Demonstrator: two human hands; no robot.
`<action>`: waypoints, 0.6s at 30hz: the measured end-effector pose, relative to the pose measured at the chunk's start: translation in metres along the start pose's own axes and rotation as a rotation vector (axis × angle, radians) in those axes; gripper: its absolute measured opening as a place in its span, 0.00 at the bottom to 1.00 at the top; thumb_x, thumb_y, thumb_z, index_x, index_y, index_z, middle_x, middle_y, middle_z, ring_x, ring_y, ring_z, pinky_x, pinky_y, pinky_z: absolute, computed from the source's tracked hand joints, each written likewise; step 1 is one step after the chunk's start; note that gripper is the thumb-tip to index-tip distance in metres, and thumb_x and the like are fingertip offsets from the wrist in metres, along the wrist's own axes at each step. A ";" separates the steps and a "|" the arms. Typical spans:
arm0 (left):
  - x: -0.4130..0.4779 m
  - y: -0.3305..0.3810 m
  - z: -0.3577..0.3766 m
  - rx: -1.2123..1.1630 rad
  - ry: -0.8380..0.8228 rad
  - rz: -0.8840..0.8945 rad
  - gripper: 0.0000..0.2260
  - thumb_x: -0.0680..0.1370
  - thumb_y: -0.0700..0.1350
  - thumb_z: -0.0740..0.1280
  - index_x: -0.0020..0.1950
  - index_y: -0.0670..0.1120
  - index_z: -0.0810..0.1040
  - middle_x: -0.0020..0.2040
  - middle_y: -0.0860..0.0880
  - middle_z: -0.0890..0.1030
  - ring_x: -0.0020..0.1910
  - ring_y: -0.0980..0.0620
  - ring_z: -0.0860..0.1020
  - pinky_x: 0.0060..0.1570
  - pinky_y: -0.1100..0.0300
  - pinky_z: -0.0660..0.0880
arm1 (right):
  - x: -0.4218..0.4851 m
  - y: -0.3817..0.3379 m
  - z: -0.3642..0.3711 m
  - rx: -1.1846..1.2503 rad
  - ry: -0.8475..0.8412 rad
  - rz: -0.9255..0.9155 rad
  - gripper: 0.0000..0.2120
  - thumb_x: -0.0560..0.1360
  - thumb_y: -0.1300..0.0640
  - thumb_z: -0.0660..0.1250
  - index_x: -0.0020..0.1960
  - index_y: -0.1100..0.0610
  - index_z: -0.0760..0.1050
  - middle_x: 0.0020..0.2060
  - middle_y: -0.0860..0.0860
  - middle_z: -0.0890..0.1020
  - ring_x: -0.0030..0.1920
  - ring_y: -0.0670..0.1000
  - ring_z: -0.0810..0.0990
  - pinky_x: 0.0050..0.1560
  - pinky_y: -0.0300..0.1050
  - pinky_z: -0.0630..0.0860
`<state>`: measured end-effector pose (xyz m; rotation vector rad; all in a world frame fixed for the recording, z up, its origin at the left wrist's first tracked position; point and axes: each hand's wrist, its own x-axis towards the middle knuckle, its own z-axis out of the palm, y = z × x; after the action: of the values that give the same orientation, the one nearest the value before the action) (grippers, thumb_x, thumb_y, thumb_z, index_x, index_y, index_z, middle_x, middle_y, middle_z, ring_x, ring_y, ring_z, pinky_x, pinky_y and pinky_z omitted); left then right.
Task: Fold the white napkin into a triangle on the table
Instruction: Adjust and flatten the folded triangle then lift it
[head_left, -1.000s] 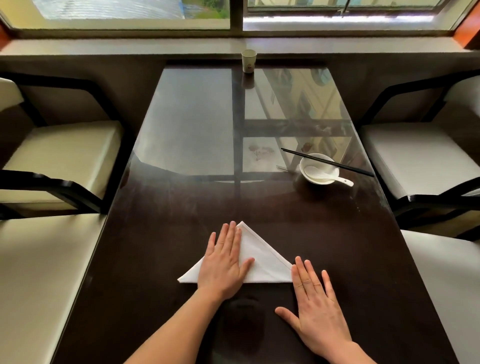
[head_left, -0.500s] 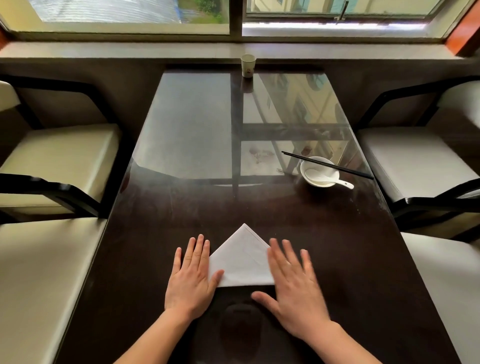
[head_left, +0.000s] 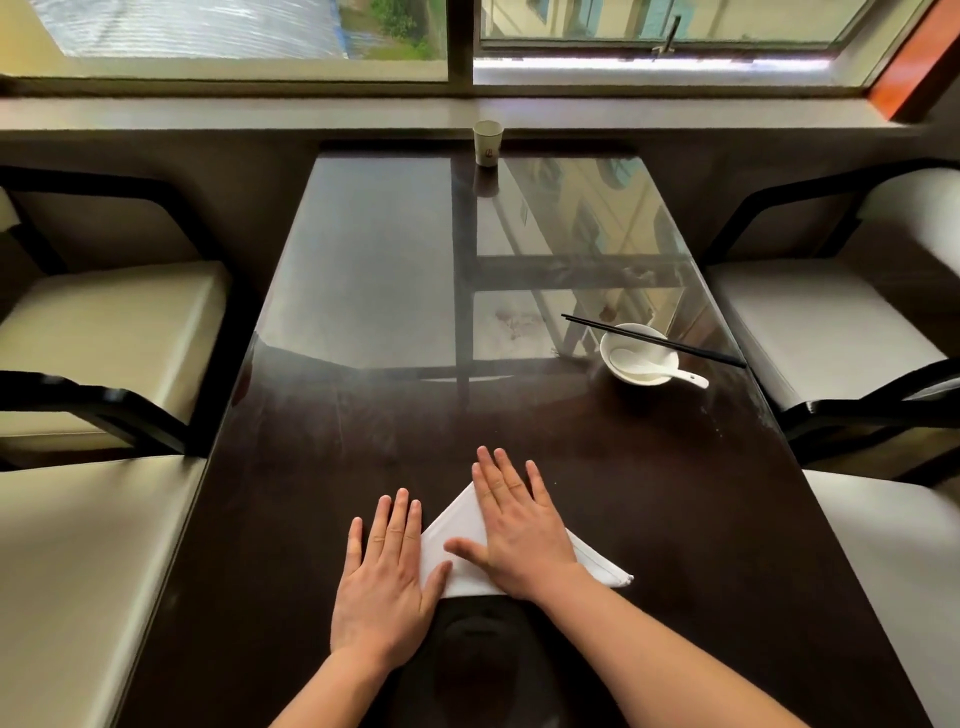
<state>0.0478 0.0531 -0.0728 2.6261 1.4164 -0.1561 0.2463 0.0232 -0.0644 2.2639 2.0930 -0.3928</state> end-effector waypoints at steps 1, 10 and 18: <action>0.000 0.000 0.000 0.000 -0.001 0.001 0.35 0.80 0.66 0.43 0.78 0.43 0.57 0.80 0.46 0.56 0.79 0.46 0.53 0.74 0.44 0.48 | -0.001 -0.001 -0.002 0.006 0.004 0.025 0.51 0.71 0.22 0.35 0.81 0.57 0.41 0.80 0.50 0.36 0.78 0.50 0.32 0.79 0.60 0.36; 0.000 0.000 0.007 -0.011 0.015 -0.010 0.35 0.80 0.67 0.42 0.79 0.44 0.53 0.81 0.47 0.52 0.80 0.48 0.48 0.75 0.44 0.47 | -0.079 0.036 0.016 -0.063 0.053 0.129 0.50 0.74 0.23 0.47 0.78 0.63 0.59 0.80 0.56 0.56 0.80 0.56 0.53 0.74 0.61 0.51; 0.001 0.002 -0.002 -0.004 -0.011 -0.014 0.36 0.78 0.67 0.37 0.79 0.46 0.42 0.81 0.48 0.42 0.79 0.49 0.38 0.76 0.44 0.40 | -0.103 0.057 0.016 -0.067 0.029 0.189 0.50 0.74 0.23 0.49 0.78 0.63 0.59 0.80 0.56 0.56 0.80 0.56 0.54 0.75 0.61 0.52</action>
<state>0.0499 0.0535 -0.0706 2.6081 1.4305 -0.1691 0.2930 -0.0858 -0.0667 2.4139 1.8517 -0.2792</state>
